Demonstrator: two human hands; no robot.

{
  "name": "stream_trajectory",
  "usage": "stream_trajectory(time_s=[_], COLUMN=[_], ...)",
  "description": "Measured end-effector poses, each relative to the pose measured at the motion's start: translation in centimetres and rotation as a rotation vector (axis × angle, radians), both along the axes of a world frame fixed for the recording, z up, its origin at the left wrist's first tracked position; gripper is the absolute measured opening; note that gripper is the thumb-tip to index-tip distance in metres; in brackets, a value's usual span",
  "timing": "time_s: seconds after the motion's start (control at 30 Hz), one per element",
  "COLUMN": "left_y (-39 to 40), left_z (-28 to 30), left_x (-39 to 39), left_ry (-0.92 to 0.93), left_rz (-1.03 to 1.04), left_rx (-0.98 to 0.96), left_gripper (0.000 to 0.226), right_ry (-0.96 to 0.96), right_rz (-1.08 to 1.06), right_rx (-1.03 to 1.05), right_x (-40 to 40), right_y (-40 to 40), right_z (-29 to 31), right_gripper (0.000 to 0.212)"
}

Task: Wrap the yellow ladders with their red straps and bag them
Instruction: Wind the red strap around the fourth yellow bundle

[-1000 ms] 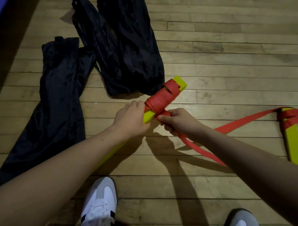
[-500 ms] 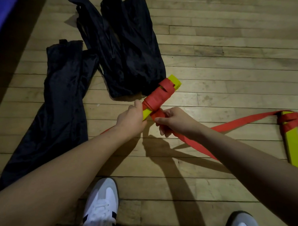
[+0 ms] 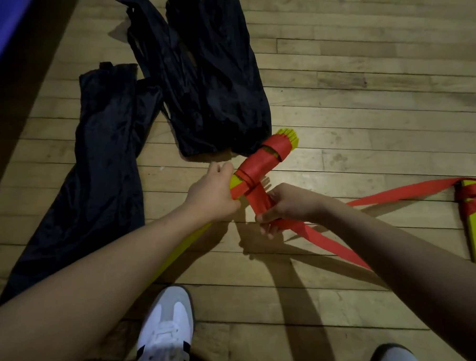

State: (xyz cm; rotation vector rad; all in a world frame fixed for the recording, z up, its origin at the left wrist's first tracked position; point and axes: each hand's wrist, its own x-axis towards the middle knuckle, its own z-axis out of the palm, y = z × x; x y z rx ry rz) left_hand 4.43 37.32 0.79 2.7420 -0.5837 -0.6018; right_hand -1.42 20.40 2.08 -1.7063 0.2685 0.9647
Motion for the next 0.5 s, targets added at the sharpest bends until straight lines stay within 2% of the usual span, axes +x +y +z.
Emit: stream_trajectory(time_s=[0.07, 0.17, 0.23, 0.3, 0.37, 0.43, 0.5], left_y=[-0.3, -0.4, -0.3, -0.4, -0.8, -1.3, -1.7], left_z=[-0.2, -0.2, 0.0, 0.3, 0.5, 0.8, 0.9], left_x=[-0.3, -0.4, 0.0, 0.5, 0.9, 0.8, 0.4], left_ry=[0.085, 0.030, -0.011, 0.064, 0.212, 0.330, 0.359], left_rz=[0.120, 0.197, 0.235, 0.245, 0.235, 0.154, 0.043], left_rx=[-0.037, -0.075, -0.109, -0.122, -0.056, 0.130, 0.227], left_gripper=[0.043, 0.045, 0.047, 0.051, 0.059, 0.068, 0.070], right_ry=[0.030, 0.046, 0.008, -0.044, -0.107, -0.153, -0.172], right_rz=[0.084, 0.110, 0.025, -0.118, -0.208, -0.266, -0.297], right_rx=[-0.024, -0.034, -0.030, -0.017, -0.019, 0.002, 0.016], right_x=[0.5, 0.5, -0.1, -0.6, -0.8, -0.8, -0.9], right_y=[-0.5, -0.9, -0.7, -0.6, -0.4, -0.3, -0.4], right_z=[0.2, 0.3, 0.0, -0.5, -0.8, -0.8, -0.7], right_gripper=[0.005, 0.002, 0.003, 0.013, 0.019, 0.014, 0.013])
